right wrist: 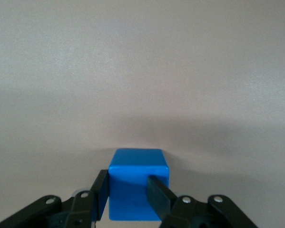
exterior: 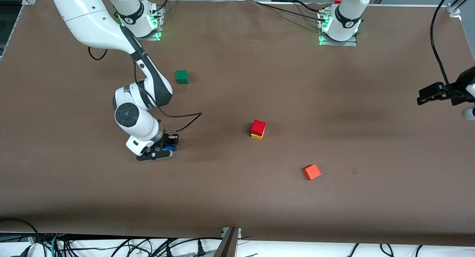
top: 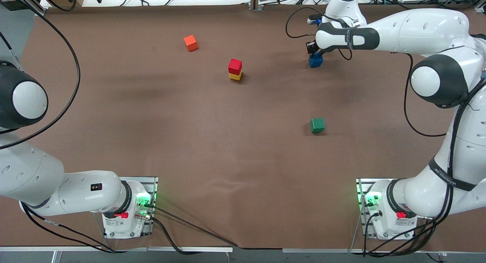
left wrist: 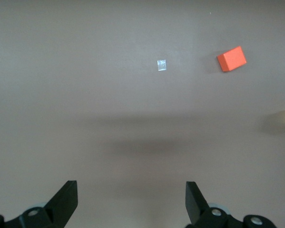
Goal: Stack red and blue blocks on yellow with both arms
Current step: 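Withdraw the left gripper toward its base while the right gripper holds blue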
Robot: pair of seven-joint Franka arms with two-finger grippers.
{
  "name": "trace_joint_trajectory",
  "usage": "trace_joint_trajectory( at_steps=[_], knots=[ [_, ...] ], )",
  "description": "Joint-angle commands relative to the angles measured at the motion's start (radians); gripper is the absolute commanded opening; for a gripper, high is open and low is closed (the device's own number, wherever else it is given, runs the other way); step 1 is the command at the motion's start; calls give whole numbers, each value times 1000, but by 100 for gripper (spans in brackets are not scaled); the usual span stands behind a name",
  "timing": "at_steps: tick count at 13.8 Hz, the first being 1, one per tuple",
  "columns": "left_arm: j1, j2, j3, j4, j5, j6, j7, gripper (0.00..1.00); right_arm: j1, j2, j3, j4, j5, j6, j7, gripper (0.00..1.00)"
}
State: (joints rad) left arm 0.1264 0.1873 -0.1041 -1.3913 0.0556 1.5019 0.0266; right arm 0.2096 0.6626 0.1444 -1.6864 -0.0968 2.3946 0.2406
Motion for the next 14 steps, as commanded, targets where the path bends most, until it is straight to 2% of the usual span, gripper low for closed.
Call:
trace_joint_trajectory(
  at_steps=[1, 2, 4, 14],
  knots=[
    [-11, -91, 15, -136, -3, 69, 7, 100, -12, 12, 7, -4, -18, 20, 20, 67],
    [-11, -100, 15, -152, -5, 79, 7, 100, -13, 12, 7, -9, -18, 32, 20, 79],
    [-11, -103, 17, -156, -16, 83, 6, 100, -13, 22, 7, -10, -18, 40, 20, 91],
    [-5, -43, 7, -101, -19, 80, -10, 100, -16, 25, 6, -10, -18, 41, 20, 93]
  ],
)
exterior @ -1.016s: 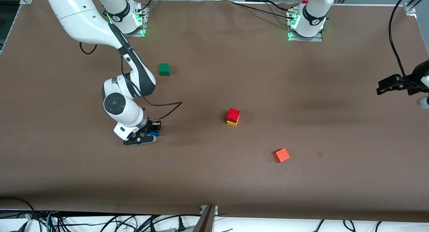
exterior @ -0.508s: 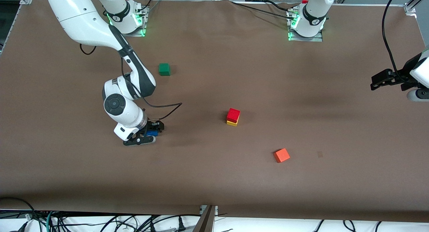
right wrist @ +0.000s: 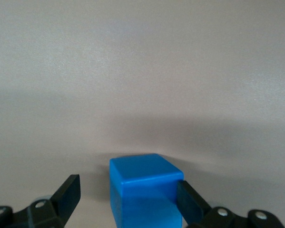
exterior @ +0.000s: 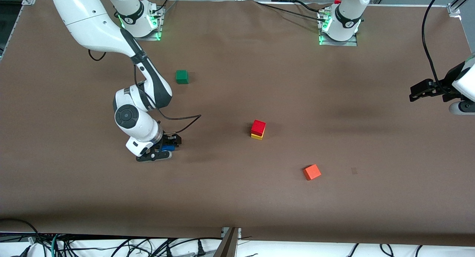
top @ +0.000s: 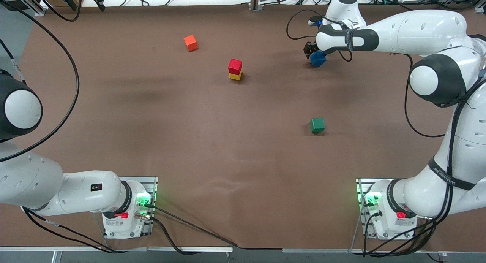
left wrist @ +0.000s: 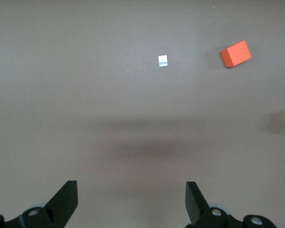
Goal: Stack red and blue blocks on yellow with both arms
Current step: 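Withdraw the left gripper toward its base while the right gripper holds blue, then carry the blue cube with the right gripper over the red cube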
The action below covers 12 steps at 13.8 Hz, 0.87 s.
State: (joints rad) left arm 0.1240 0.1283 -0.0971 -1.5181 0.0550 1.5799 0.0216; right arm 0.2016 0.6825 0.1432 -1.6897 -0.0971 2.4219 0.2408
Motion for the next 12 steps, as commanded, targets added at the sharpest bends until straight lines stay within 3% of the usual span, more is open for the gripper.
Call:
trace_joint_trajectory(
  at_steps=[1, 9, 12],
  knots=[
    [-3, 16, 0, 29, -15, 2, -5, 100, -10, 6, 7, -7, -18, 20, 20, 92],
    [9, 31, 7, 32, -18, 2, -2, 100, -108, 72, 7, -84, -21, 233, -118, 91],
    [6, 40, 5, 55, -17, 2, -3, 100, -99, 57, 12, -94, -19, 230, -103, 65]
  ],
)
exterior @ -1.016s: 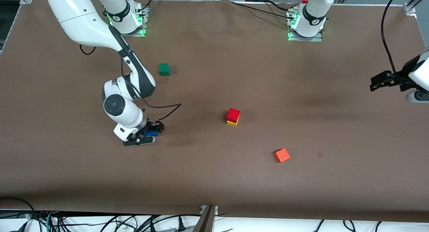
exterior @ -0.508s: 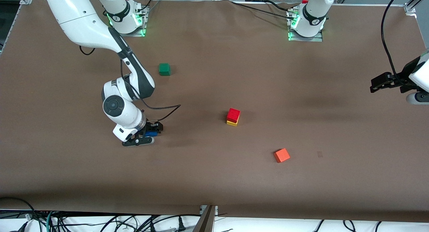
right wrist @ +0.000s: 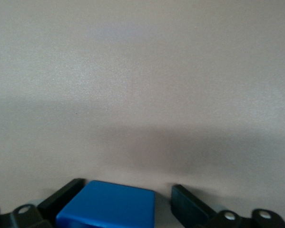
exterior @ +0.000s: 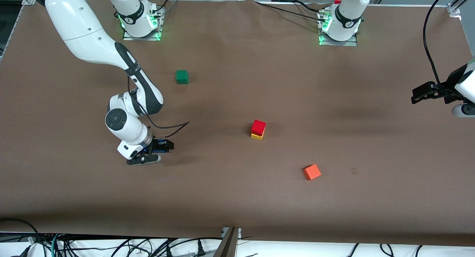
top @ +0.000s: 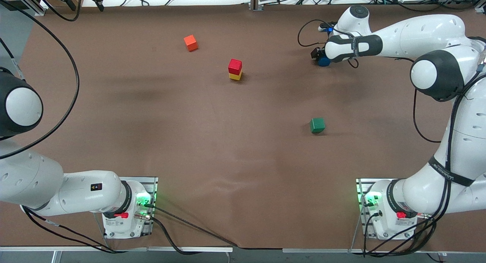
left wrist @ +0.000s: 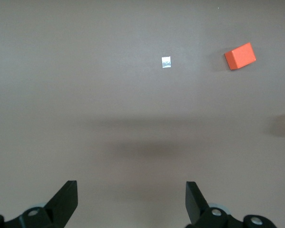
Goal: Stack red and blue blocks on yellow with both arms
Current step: 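Carry the blue cube with the right gripper over the red cube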
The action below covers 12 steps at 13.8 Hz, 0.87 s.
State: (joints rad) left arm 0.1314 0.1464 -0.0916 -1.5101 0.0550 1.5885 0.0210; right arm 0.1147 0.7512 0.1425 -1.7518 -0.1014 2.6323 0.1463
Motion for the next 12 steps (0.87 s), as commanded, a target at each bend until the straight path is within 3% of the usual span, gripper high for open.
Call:
trace_joint_trajectory(
  at_steps=[1, 2, 7, 12],
  knots=[
    [-3, 24, 0, 50, -17, -7, -4, 100, -12, -18, 14, -31, -15, 17, -13, 49],
    [-3, 24, 0, 50, -17, -7, -3, 100, -12, -26, 17, -31, -15, 14, -16, 38],
    [-4, 25, 0, 50, -18, -7, -3, 100, -10, -67, 22, -17, -11, -69, -16, 9],
    [-4, 28, 0, 50, -18, -7, -3, 100, -9, -104, 48, 63, 2, -236, -7, 2]
  ],
)
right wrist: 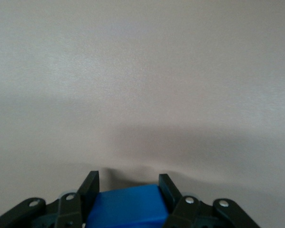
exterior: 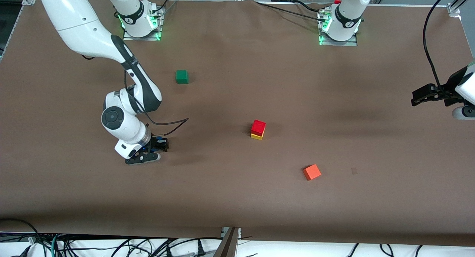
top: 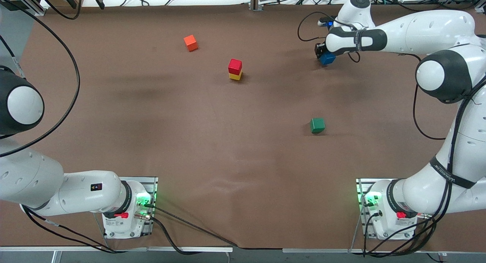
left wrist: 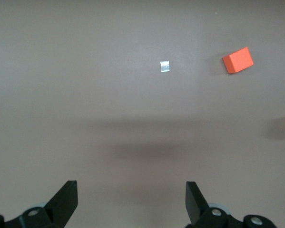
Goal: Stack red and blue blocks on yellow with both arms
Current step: 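Carry the blue cube with the right gripper over the red cube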
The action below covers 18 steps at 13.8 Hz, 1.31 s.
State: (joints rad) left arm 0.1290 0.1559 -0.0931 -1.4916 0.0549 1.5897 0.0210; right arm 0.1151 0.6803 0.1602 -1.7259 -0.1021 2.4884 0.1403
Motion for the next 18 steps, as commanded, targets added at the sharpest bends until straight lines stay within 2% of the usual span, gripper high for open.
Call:
trace_joint_trajectory(
  at_steps=[1, 5, 8, 10, 13, 16, 17, 18],
  knots=[
    [-2, 20, 1, 31, -18, -8, -3, 100, -9, -35, 50, 84, 2, -161, 33, 2],
    [-2, 20, 1, 31, -18, -8, -3, 100, 98, -22, 70, 326, -1, -457, 240, 2],
    [-2, 20, 1, 31, -18, -8, -3, 100, 182, -13, 71, 432, 1, -536, 413, 2],
    [-3, 20, 1, 31, -18, -8, -3, 100, 251, -2, 71, 485, 1, -537, 545, 2],
    [-2, 20, 1, 31, -18, -8, -1, 100, 381, 71, 67, 615, -4, -524, 758, 2],
    [0, 20, 1, 31, -18, -8, -1, 100, 466, 137, 62, 669, -13, -412, 875, 2],
    [0, 20, 1, 31, -18, -8, -1, 100, 500, 157, 46, 669, -16, -360, 903, 2],
    [0, 20, 1, 31, -18, -8, -1, 100, 544, 177, 0, 671, -21, -312, 929, 2]
  ],
)
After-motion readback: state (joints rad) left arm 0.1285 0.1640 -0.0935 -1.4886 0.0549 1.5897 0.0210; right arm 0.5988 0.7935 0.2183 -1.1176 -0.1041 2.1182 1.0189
